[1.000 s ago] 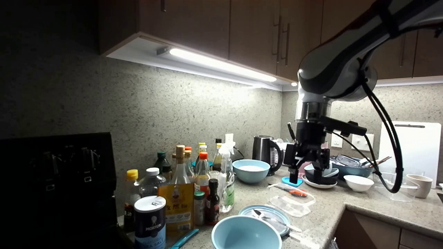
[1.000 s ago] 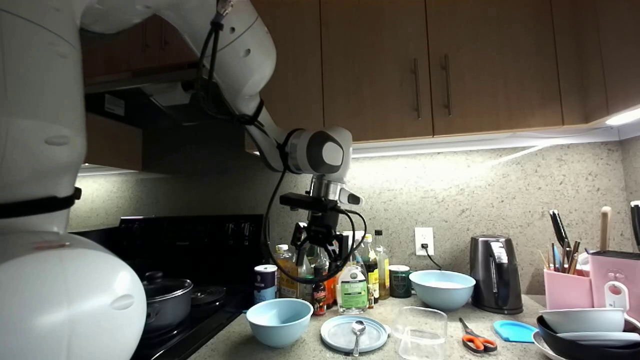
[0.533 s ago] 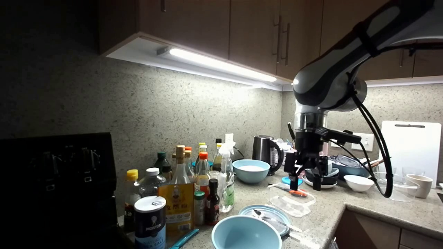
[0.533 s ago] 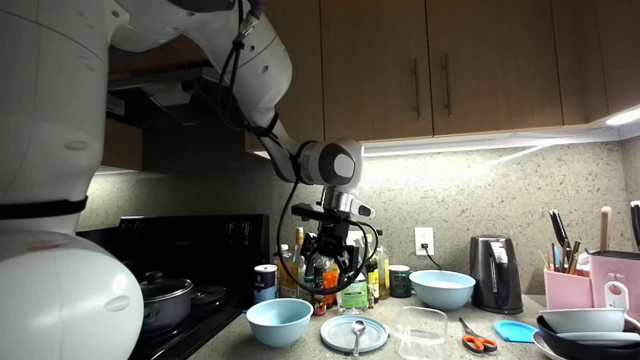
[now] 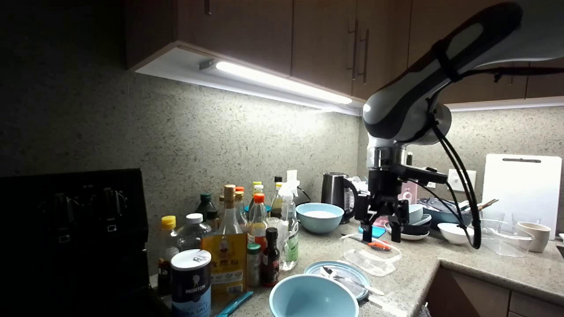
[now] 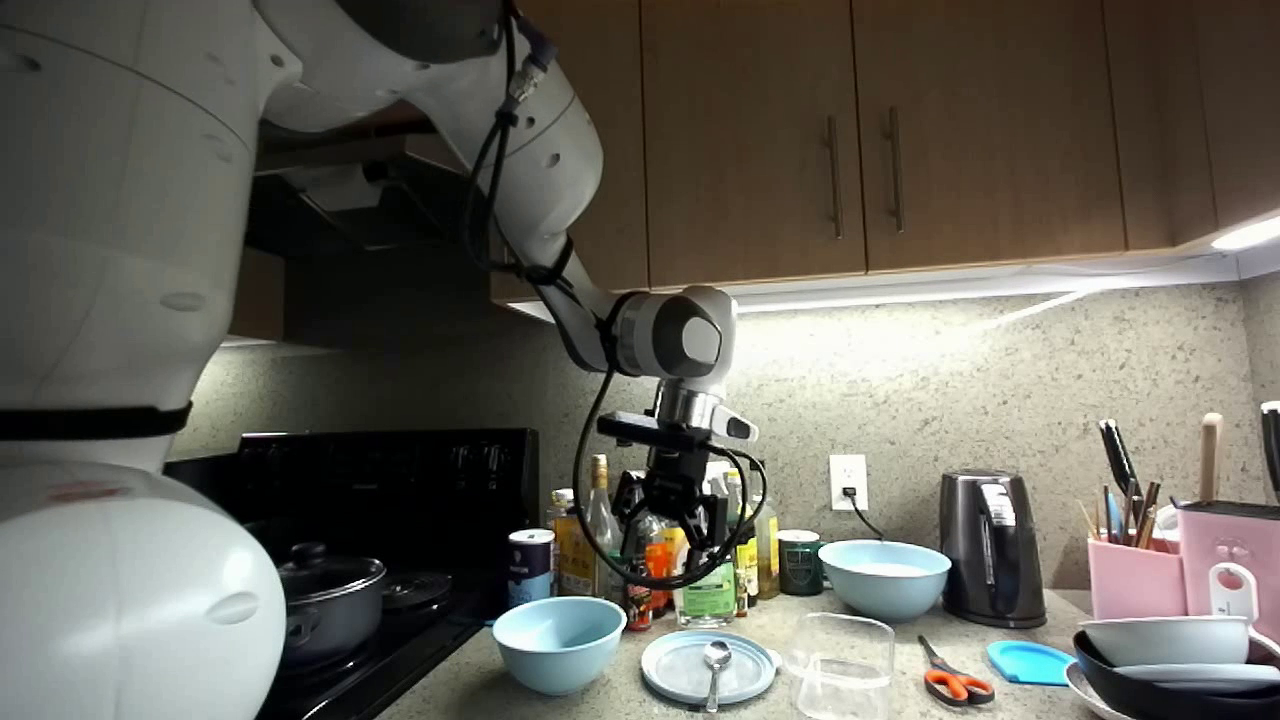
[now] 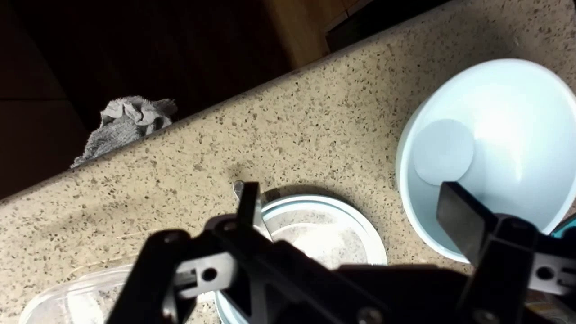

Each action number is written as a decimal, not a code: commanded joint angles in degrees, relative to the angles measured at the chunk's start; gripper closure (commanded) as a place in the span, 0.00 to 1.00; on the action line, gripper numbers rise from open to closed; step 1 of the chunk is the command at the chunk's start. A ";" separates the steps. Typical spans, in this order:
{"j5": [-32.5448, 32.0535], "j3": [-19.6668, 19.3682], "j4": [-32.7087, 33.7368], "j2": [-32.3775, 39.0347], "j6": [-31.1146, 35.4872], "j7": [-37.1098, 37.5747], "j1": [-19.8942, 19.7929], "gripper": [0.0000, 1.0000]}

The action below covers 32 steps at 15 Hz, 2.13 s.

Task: Pick up the spoon and put it in the bowl

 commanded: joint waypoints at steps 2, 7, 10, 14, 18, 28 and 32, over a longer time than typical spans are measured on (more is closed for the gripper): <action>-3.20 0.67 12.80 11.48 -3.53 1.21 -0.81 0.00; -4.95 0.60 22.47 21.13 -2.12 1.01 -1.36 0.00; -3.58 0.73 27.46 26.70 -1.18 2.02 -2.17 0.00; -4.63 0.87 27.79 27.82 -1.21 1.59 -2.50 0.00; -4.63 0.88 28.89 28.67 -1.26 1.64 -2.58 0.00; -7.91 -0.13 35.79 34.56 -8.32 8.16 -0.04 0.00; -9.11 1.09 35.05 34.21 -8.52 4.89 -0.43 0.00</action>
